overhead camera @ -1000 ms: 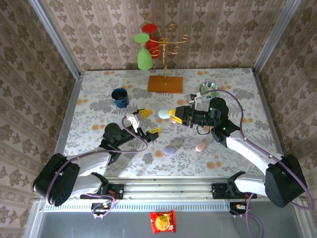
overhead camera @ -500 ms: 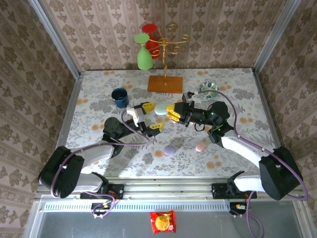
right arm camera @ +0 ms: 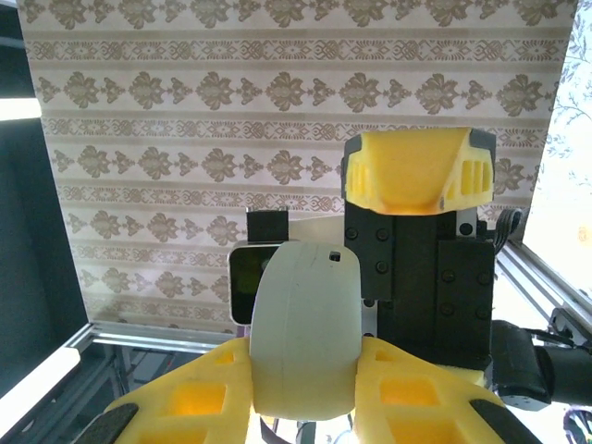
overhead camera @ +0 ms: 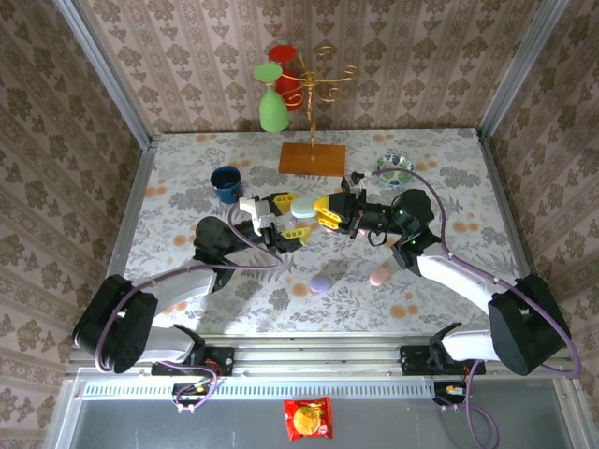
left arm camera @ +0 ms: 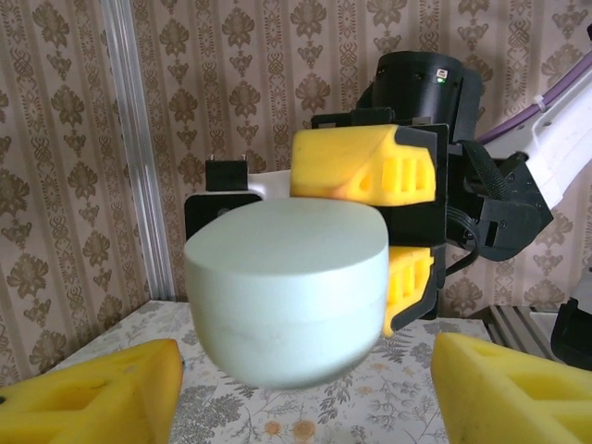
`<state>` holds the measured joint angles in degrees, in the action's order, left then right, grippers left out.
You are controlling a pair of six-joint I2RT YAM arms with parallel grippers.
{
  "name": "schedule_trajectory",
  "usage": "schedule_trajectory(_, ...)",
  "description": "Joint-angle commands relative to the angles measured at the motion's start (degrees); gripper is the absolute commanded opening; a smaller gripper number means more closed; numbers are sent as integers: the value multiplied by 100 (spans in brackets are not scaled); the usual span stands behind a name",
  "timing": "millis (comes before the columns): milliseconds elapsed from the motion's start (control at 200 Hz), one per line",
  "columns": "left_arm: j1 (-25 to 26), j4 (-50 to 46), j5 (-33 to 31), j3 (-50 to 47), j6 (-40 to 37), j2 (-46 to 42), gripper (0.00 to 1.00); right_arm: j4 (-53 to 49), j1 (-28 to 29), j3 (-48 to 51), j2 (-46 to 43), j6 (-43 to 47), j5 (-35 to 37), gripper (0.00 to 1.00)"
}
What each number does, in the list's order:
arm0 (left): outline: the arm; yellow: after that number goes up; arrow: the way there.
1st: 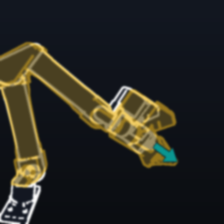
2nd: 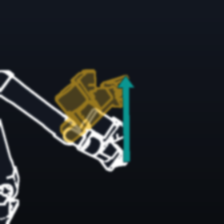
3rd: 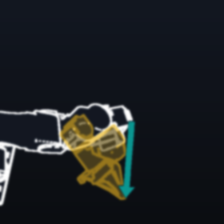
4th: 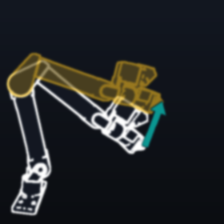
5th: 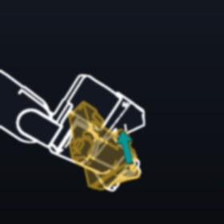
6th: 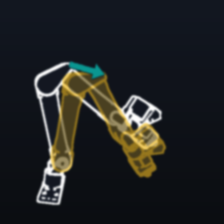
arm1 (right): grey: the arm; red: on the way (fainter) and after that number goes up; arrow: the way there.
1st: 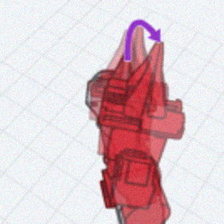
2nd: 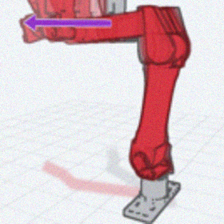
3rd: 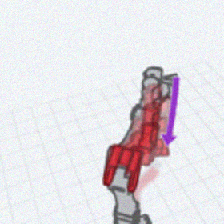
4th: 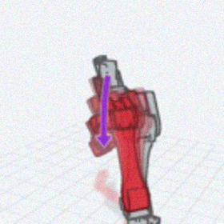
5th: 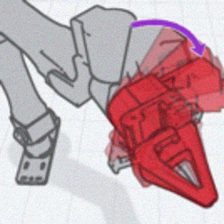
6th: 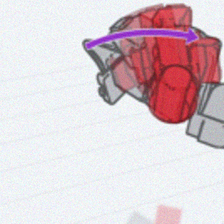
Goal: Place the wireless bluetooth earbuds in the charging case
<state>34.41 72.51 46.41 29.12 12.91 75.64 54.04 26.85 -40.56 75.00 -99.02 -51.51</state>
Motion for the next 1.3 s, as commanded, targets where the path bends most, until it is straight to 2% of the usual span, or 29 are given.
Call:
schedule_trajectory(0, 28, 180, 193, 190, 157, -119, 69, 52, 14, -199, 38, 146, -184, 0)
schedule_trajectory(270, 78, 174, 213, 208, 173, -115, 61, -25, 15, -179, 49, 223, -202, 0)
schedule_trajectory(565, 82, 176, 126, 190, 151, -164, 60, -424, 4, -172, -56, 515, -250, 0)
schedule_trajectory(765, 83, 176, 148, 173, 132, -155, 52, -386, 4, -196, -68, 503, -237, 0)
schedule_trajectory(920, 92, 176, 141, 143, 98, -128, 55, -140, 5, -209, -56, 344, -228, 0)
schedule_trajectory(1165, 105, 176, 196, 190, 100, -96, 50, -145, -5, -154, -25, 343, -228, 0)
schedule_trajectory(1295, 118, 176, 187, 173, 53, -59, 52, 116, -4, -172, -31, 173, -228, 0)
